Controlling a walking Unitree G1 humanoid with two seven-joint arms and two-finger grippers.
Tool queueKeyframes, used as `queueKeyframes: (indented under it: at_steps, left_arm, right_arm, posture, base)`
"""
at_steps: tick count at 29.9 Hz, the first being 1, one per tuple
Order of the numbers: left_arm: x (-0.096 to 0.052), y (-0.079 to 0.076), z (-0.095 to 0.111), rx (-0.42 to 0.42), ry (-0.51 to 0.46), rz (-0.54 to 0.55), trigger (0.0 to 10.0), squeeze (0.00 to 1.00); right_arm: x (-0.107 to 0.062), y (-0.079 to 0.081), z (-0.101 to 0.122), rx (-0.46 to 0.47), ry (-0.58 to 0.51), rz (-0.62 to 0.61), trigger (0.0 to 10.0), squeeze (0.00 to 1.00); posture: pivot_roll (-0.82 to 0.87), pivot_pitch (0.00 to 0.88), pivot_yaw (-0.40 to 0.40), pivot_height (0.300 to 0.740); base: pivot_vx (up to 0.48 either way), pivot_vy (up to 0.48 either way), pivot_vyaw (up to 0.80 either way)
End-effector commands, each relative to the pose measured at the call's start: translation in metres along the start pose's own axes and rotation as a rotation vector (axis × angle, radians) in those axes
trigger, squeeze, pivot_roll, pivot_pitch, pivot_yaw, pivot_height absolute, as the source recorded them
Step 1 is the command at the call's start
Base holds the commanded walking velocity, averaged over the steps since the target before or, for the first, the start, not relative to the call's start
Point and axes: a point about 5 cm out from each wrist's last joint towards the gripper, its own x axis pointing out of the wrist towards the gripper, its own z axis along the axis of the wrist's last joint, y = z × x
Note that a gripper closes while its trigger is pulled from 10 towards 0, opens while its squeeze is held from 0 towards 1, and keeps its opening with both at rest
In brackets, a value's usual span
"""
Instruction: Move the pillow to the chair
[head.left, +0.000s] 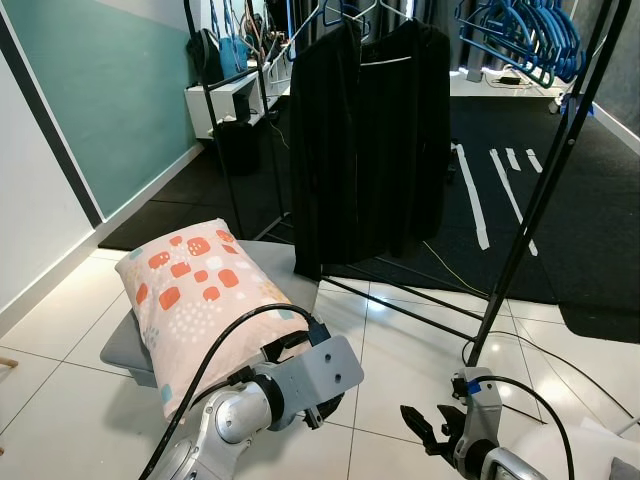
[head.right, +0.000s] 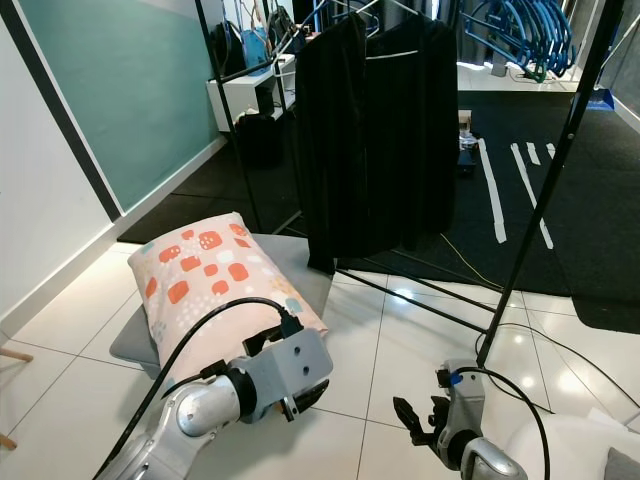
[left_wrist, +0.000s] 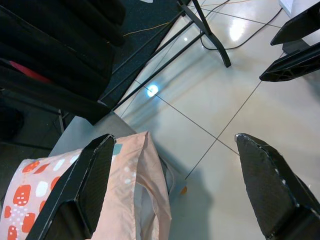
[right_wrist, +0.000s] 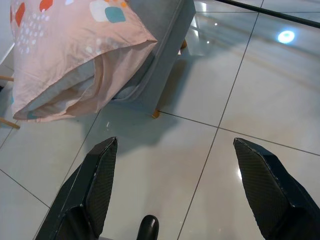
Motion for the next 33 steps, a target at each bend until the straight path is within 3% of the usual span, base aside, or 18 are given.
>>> queueKeyframes:
  at_steps: [1, 33]
  left_arm:
    - [-0.0001, 0.0008, -0.0031, -0.004, 0.014, -0.005, 10.0, 0.00]
    - [0.0010, -0.0011, -0.0054, -0.003, 0.017, -0.005, 10.0, 0.00]
  right_arm:
    - [0.0013, 0.0022, 0.0003, 0.016, -0.004, 0.008, 10.0, 0.00]
    - [0.0022, 0.0020, -0.0018, 0.017, 0.000, 0.007, 10.0, 0.00]
  posture:
    - [-0.13, 0.045, 0.010, 0.740]
    - [-0.13, 0.015, 0.010, 0.740]
  base:
    - [0.000, 0.000, 0.00]
    - [0.000, 0.000, 0.00]
